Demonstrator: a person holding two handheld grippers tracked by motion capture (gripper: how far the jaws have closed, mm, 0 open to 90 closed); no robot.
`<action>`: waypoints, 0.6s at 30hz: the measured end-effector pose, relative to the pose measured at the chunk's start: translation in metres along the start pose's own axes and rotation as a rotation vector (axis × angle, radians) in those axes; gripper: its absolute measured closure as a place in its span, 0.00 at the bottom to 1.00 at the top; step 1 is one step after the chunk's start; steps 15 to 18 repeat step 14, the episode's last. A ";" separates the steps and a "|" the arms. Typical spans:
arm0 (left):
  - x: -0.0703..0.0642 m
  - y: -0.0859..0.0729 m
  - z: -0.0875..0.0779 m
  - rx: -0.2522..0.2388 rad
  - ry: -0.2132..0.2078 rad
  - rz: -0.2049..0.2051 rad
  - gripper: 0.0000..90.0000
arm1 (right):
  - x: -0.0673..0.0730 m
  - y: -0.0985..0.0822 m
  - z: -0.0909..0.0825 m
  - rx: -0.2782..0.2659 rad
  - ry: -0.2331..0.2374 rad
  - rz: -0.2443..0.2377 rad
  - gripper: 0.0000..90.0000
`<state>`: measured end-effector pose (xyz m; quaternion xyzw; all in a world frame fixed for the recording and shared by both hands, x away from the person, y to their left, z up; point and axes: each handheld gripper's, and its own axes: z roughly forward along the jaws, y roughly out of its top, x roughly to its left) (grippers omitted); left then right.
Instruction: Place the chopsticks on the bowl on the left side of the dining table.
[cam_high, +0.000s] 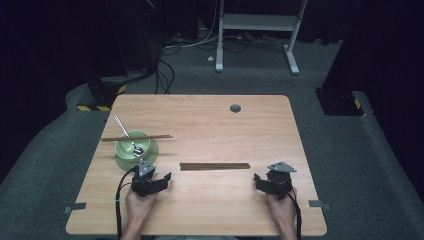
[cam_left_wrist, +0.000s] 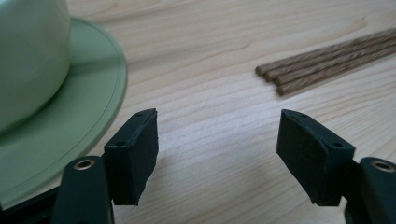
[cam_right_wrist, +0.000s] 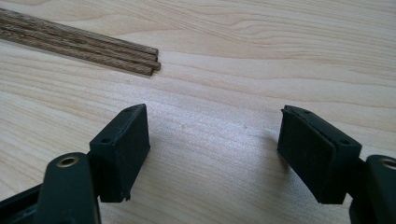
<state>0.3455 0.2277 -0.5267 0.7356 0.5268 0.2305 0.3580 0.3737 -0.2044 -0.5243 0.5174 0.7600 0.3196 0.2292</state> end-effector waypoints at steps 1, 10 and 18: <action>-0.001 0.000 0.001 0.025 0.012 0.002 0.33 | 0.000 0.000 0.000 0.000 0.000 0.000 0.27; -0.003 0.000 0.002 0.034 0.029 0.016 0.30 | 0.000 0.000 0.000 0.000 0.000 -0.001 0.27; -0.003 0.000 0.002 0.034 0.029 0.015 0.30 | 0.000 0.000 0.000 0.000 0.001 -0.001 0.27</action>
